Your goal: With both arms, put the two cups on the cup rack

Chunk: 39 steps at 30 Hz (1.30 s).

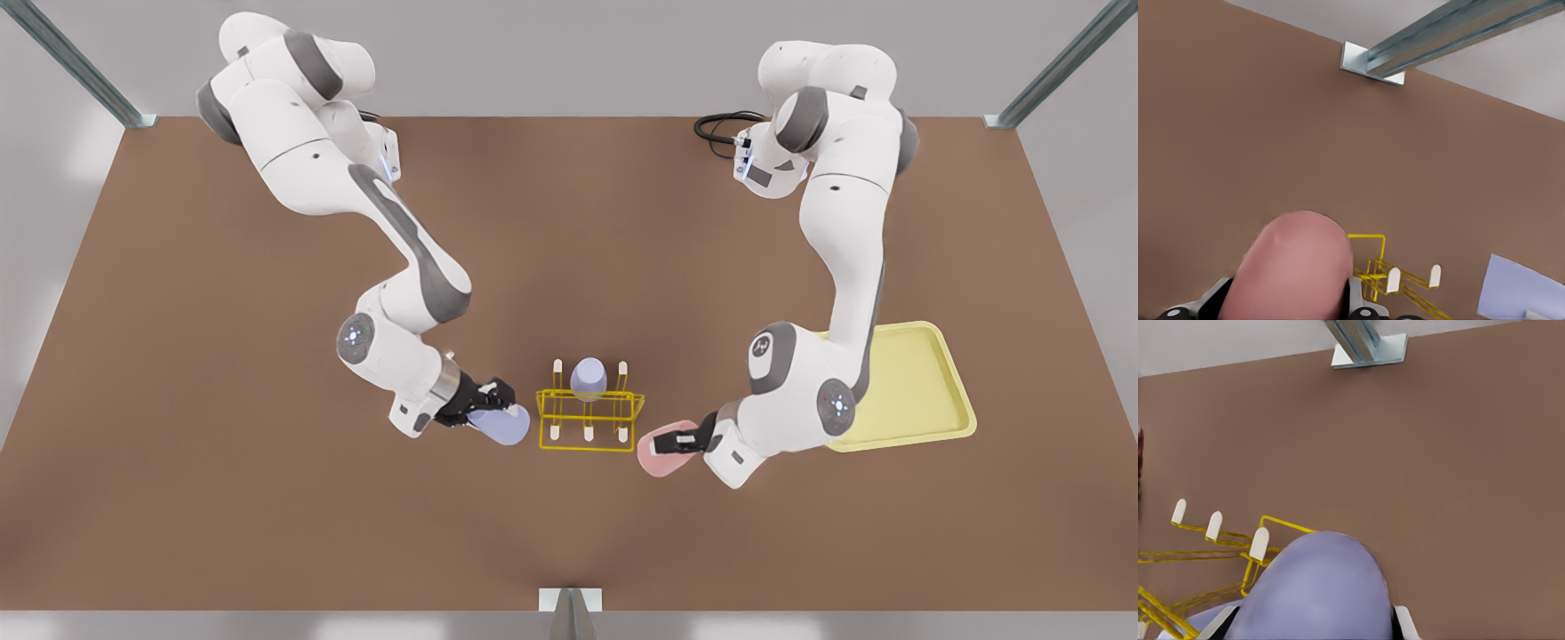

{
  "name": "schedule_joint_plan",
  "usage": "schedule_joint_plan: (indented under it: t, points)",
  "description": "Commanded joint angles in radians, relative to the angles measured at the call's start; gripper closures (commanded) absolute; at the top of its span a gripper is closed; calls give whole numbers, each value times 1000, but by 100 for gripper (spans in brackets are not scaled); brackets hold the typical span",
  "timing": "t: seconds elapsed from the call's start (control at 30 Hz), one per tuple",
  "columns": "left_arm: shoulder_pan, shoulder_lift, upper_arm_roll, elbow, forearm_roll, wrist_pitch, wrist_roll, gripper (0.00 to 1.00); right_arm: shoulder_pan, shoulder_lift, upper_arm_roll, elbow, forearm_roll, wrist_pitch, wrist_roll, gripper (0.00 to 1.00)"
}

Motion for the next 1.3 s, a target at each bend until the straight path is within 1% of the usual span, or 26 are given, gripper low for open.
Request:
schedule_joint_plan:
  t: [0.0, 0.1, 0.27, 0.47, 0.5, 0.6, 0.63, 0.77, 0.8, 0.83, 0.87, 0.93, 0.97, 1.07, 1.1, 1.13, 1.17, 1.2, 1.23, 1.27]
  points:
    - [-18, 1, 0, 2, -7, 33, -400, 16, -1, 25, 12, 37, 1, -5, 19, 19]
    - [-27, 33, -7, 36, -7, 42, -417, 16, -2, 69, 38, 93, 1, -5, 19, 19]
    - [-56, 67, -7, 40, -4, 66, -417, 15, -1, 114, 87, 152, 10, 1, 28, 19]
    - [-84, 67, -7, 43, -4, 79, -463, 15, 7, 134, 106, 144, 9, 4, 25, 19]
    - [-85, 67, -3, 43, -4, 79, -461, 0, 10, 141, 104, 147, 9, 6, 24, 19]
    - [-85, 67, -3, 43, -4, 83, -461, 0, 13, 151, 104, 152, 7, 6, 21, 19]
    - [-86, 67, -3, 43, -4, 83, -461, 0, 15, 152, 104, 152, 7, 6, 21, 0]
    - [-84, 61, -5, 43, -4, 83, -484, 0, 18, 158, 104, 164, 3, 4, 16, 0]
    - [-84, 50, 1, 43, 2, 63, -481, 0, 21, 160, 104, 164, 3, 4, 18, 0]
    - [-78, 6, 24, 43, 65, -19, -480, 0, 27, 166, 104, 176, 3, 1, 18, 0]
    - [-66, -21, 30, 43, 91, -52, -483, 0, 36, 172, 104, 195, 4, -5, 25, 0]
    - [-69, -16, 23, 43, 81, 48, -549, 0, 39, 171, 100, 212, 9, -19, 21, 0]
    - [-72, -14, 17, 43, 79, 66, -550, 0, 35, 171, 97, 224, 9, -34, 21, 0]
    - [-69, -14, 10, 42, 52, 73, -558, 0, -38, 146, 92, 256, -13, -166, -7, 0]
    - [-67, -14, 10, 42, 52, 73, -556, 0, -81, 99, 14, 218, -208, -348, -2, 0]
    - [-67, -14, 10, 43, 52, 73, -558, 0, -87, 45, -28, 221, -434, -520, -7, 0]
    - [-67, -14, 12, 43, 53, 65, -558, 0, -119, 13, -31, 238, -450, -612, -7, 0]
    - [-35, -24, 15, 43, 62, 1, -543, 0, -136, -7, -52, 256, -453, -663, -4, 0]
    - [45, -80, 15, 45, 100, -189, -364, 0, -139, -43, -110, 274, -459, -698, -7, 0]
    - [91, -154, 15, 45, 310, -388, -228, 0, -139, -76, -153, 299, -459, -755, -5, 0]
